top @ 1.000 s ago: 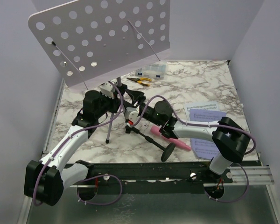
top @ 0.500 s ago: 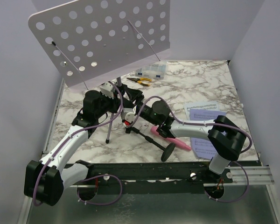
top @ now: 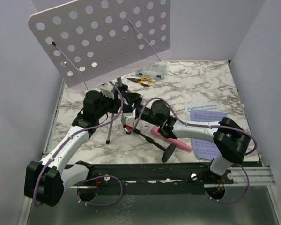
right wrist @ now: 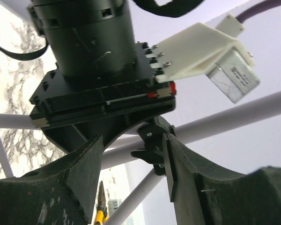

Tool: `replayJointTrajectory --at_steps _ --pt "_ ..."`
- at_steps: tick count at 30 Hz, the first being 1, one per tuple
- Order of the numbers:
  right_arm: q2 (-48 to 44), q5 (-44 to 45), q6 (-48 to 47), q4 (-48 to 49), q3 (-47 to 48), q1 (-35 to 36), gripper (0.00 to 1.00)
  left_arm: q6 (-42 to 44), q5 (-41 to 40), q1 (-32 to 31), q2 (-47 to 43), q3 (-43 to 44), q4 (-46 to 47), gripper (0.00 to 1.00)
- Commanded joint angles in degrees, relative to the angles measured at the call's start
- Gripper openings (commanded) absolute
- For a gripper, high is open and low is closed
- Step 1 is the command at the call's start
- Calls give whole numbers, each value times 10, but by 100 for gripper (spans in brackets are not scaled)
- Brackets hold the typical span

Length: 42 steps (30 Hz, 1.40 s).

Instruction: Set up the instrument practice props

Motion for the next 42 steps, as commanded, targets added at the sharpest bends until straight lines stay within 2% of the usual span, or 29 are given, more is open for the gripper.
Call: replayJointTrajectory --at_steps 1,4,11,19,23,26,28,30,32,38,42 --pt "15 -31 -21 -76 34 2 54 -71 3 -2 15 -25 -116 0" --pt "31 7 -10 -76 50 2 51 -72 3 -2 13 -27 -116 0" --pt "55 136 4 54 25 2 47 -74 5 -4 11 -26 -116 0" --pt "65 180 -19 114 13 2 45 -75 12 -5 4 -25 -115 0" --pt "89 230 -31 172 31 2 34 -75 5 -5 3 -27 -116 0" --pt "110 283 -40 237 38 3 29 -76 14 -5 6 -25 -114 0" --pt "109 309 -14 273 31 5 17 -75 9 -5 6 -26 -115 0" --pt "94 321 39 261 20 4 9 -74 9 -6 4 -25 -115 0" --pt "72 331 124 200 21 4 0 -75 13 -6 5 -24 -114 0" --pt "12 229 477 -84 71 0 0 -77 15 -6 6 -23 -112 0" --pt "-9 195 691 -112 57 -4 0 -75 12 -6 4 -25 -113 0"
